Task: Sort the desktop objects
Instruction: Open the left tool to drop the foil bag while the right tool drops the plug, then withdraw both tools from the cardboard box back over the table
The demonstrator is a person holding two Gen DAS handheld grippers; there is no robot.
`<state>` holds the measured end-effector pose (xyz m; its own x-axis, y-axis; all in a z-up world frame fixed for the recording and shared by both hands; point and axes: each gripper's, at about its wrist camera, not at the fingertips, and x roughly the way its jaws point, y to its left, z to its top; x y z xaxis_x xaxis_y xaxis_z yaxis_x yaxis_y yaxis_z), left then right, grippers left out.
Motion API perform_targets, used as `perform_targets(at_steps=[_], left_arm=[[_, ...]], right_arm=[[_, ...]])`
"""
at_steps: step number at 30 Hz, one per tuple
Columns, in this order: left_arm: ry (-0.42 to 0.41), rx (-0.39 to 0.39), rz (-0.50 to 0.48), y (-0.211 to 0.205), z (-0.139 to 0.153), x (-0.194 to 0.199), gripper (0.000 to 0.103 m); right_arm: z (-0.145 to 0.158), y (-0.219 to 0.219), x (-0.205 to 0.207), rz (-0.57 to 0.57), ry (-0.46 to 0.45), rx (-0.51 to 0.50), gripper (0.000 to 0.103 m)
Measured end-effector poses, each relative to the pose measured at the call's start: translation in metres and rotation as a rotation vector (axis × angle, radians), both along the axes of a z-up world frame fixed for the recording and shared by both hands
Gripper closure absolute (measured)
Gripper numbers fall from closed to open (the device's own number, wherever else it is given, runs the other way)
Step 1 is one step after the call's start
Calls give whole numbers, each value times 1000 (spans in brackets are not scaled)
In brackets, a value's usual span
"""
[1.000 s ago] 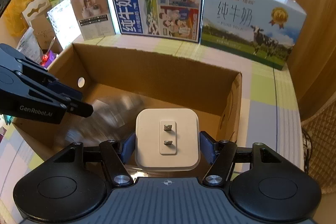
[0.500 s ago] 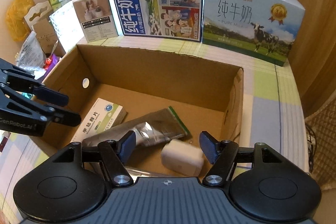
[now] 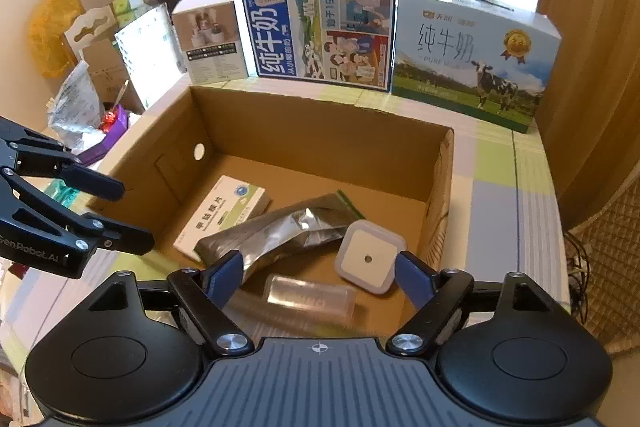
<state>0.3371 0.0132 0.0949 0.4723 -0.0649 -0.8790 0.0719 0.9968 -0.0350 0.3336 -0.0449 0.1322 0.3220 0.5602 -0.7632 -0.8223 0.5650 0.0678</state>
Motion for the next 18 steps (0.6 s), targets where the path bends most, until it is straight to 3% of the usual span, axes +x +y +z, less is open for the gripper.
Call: perform_targets(at_steps=[9, 14, 18], left_arm=[[-46, 20, -9, -18, 26, -42, 18], [-70, 34, -6, -27, 35, -73, 6], [-54, 61, -12, -32, 33, -91, 2]], right_arm=[[22, -40, -35, -1, -25, 14, 4], [22, -64, -51, -2, -22, 5, 2], [16, -83, -64, -2, -5, -7, 2]])
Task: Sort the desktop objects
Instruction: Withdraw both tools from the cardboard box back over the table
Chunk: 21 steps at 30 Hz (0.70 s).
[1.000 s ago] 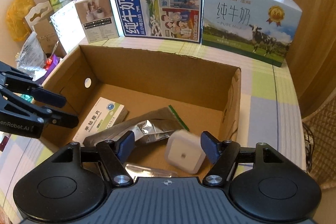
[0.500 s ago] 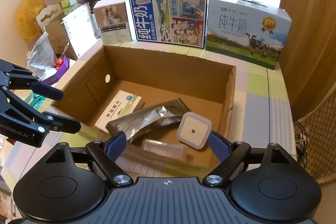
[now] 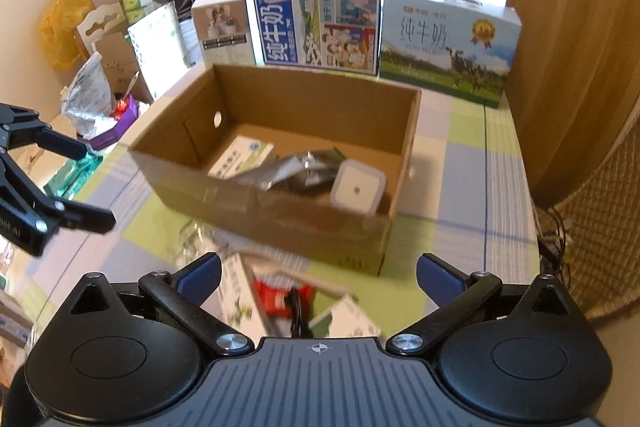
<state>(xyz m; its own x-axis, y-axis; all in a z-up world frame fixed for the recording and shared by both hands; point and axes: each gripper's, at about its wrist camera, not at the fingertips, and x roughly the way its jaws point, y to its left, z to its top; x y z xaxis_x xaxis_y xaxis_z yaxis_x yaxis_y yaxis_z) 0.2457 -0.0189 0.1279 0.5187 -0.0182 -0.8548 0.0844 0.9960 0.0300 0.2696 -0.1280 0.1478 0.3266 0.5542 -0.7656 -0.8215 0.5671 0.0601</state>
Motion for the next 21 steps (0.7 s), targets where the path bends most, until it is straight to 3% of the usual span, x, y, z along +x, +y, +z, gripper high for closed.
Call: perform_targets(at_steps=[15, 21], left_arm=[[61, 9, 32, -1, -32, -72, 2], [66, -10, 40, -3, -40, -90, 2]], right_arm=[[-22, -41, -54, 38, 33, -38, 2], [-25, -44, -74, 86, -2, -62, 2]])
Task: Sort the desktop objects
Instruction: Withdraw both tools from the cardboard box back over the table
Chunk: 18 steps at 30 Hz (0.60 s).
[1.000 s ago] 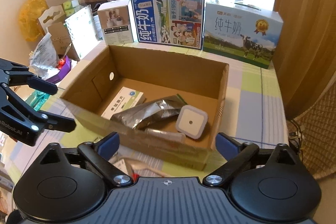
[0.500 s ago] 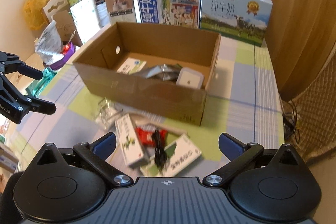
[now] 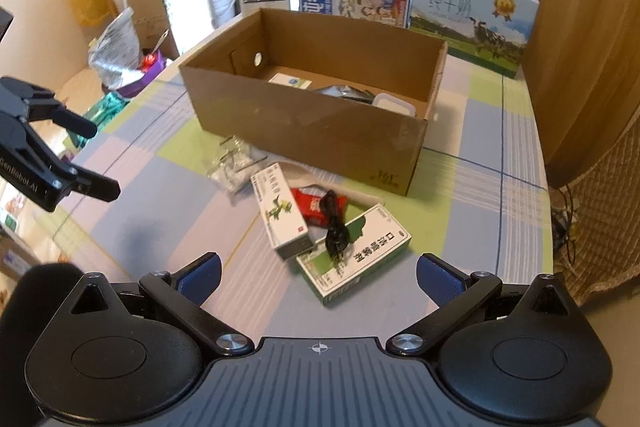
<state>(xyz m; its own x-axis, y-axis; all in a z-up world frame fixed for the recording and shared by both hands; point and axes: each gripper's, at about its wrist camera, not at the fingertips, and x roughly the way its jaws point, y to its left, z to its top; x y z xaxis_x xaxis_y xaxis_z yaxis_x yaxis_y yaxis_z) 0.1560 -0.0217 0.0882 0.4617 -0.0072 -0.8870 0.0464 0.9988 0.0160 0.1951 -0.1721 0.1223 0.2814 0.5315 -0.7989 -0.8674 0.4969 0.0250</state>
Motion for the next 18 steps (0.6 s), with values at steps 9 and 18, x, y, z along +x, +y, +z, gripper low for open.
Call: perform_targets(at_steps=[9, 18], left_arm=[[6, -33, 2, -3, -14, -16, 2], [7, -43, -4, -6, -24, -15, 2]], right_arm=[[-12, -13, -2, -10, 1, -28, 2], [-14, -17, 5, -30, 5, -25, 2]])
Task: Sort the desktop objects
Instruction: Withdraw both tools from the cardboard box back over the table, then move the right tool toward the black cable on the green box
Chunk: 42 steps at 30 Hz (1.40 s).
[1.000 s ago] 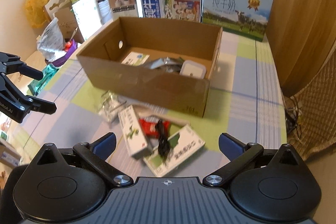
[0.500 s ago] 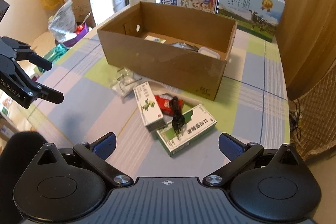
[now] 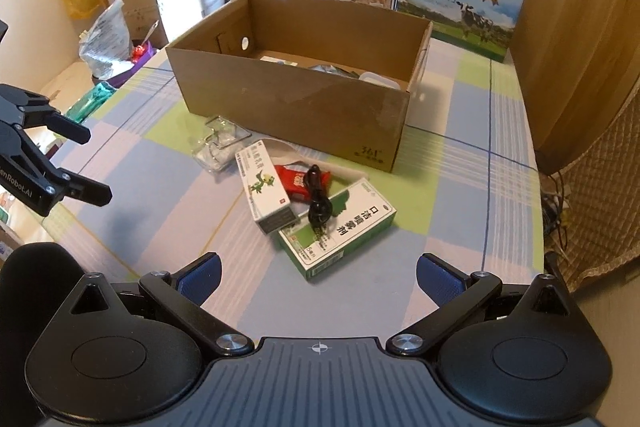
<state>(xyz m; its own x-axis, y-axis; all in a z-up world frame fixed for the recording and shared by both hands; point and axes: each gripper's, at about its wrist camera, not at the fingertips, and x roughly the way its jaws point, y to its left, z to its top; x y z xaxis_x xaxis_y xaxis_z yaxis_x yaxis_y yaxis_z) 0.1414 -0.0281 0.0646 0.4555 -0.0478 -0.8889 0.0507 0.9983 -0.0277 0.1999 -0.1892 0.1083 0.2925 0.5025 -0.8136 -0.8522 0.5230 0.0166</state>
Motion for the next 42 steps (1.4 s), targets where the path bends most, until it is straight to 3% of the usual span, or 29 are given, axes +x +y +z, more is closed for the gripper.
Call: perform_targets(at_steps=[14, 26, 34, 37, 42], left_arm=[[17, 24, -18, -6, -24, 19, 2], [37, 43, -34, -12, -59, 46, 2], [30, 1, 14, -8, -78, 62, 2], [32, -11, 23, -6, -83, 66, 2], [65, -24, 64, 0, -91, 68, 2]], right_arm=[[-24, 15, 23, 20, 34, -22, 3], [-54, 53, 61, 71, 52, -58, 44], [-77, 83, 73, 140, 50, -101, 59], [-86, 89, 75, 149, 73, -122, 83], [-87, 91, 64, 174, 83, -117, 85]])
